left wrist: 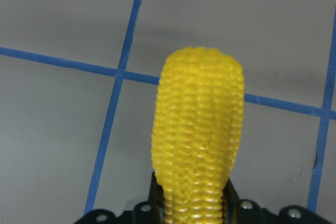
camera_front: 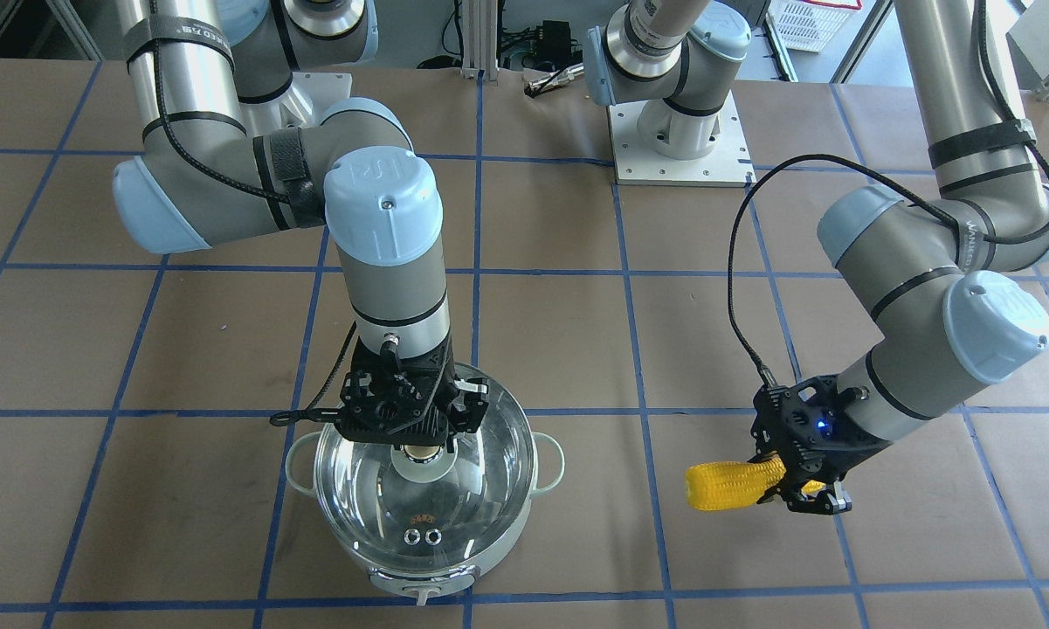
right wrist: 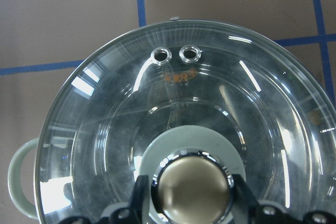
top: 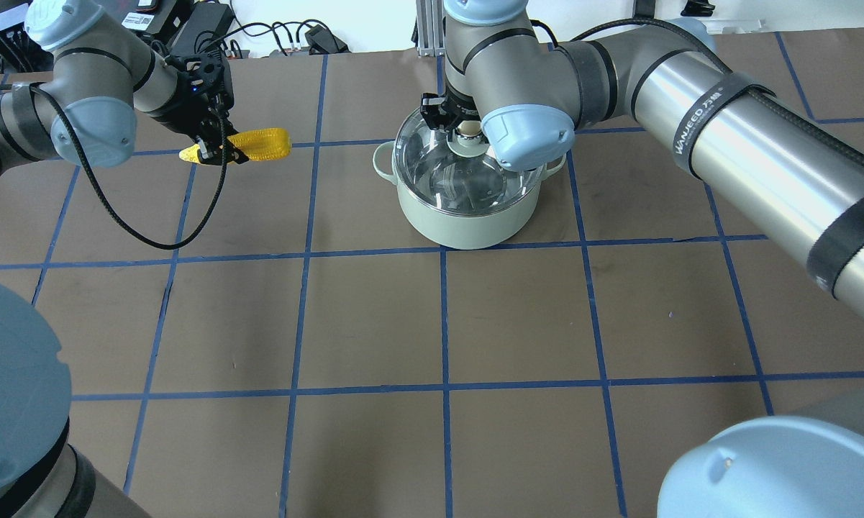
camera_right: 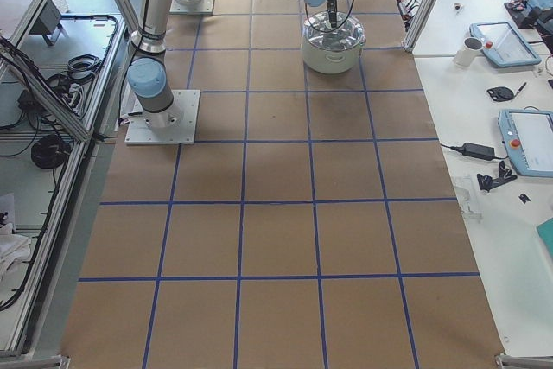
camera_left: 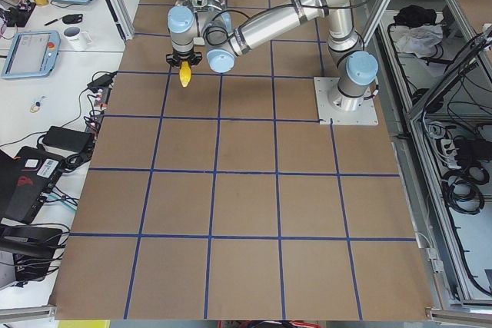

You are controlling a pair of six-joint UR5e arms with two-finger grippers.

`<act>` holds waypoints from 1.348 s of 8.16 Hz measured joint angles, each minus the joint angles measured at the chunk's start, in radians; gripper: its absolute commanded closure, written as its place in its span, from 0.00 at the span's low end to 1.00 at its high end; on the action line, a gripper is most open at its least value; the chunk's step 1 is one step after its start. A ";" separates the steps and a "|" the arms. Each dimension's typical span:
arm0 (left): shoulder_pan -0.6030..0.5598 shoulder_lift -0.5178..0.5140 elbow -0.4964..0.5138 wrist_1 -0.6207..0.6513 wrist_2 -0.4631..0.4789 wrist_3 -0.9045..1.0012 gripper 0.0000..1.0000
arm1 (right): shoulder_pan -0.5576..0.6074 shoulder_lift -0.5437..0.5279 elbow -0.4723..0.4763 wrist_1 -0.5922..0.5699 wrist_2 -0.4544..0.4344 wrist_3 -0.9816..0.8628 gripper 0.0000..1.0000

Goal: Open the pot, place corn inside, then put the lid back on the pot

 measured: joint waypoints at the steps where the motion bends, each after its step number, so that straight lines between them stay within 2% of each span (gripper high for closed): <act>1: -0.006 0.007 0.000 -0.007 0.000 -0.001 1.00 | 0.002 0.000 0.000 0.000 0.000 0.005 0.57; 2: -0.009 0.009 -0.001 -0.012 0.000 -0.002 1.00 | 0.004 0.000 -0.001 0.000 0.000 0.006 0.61; 5: -0.025 0.018 0.000 -0.016 0.000 -0.010 1.00 | 0.004 -0.009 -0.012 0.003 0.000 0.002 0.61; 7: -0.064 0.034 0.001 -0.017 0.002 -0.060 1.00 | 0.001 -0.054 -0.018 0.027 0.001 -0.008 0.61; 9: -0.099 0.064 0.003 -0.015 0.002 -0.098 1.00 | -0.019 -0.142 -0.019 0.129 0.002 -0.044 0.61; 11: -0.170 0.100 0.008 -0.007 0.012 -0.153 1.00 | -0.073 -0.246 -0.018 0.275 0.039 -0.082 0.62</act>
